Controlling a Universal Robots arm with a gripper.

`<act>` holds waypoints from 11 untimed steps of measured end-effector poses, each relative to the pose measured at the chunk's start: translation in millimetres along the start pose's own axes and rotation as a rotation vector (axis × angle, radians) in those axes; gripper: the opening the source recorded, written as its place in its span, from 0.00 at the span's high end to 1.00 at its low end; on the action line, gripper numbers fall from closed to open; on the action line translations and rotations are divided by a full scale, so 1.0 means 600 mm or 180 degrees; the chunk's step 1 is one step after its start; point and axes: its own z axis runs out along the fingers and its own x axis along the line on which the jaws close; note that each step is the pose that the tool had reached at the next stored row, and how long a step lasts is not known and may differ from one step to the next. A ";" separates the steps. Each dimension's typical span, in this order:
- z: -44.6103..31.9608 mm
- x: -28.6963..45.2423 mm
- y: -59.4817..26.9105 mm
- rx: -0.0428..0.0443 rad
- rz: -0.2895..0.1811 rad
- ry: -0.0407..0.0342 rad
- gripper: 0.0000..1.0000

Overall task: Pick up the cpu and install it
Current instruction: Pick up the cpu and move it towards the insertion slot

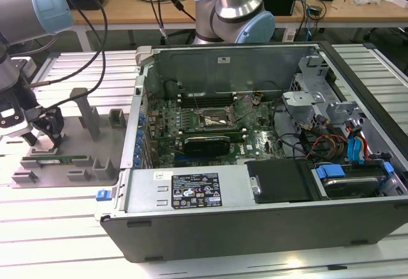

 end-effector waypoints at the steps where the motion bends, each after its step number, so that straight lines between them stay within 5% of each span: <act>1: 0.000 0.000 0.000 0.0000 -0.0002 0.0000 0.38; 11: 0.003 -0.004 0.000 0.0000 -0.0009 0.0000 0.38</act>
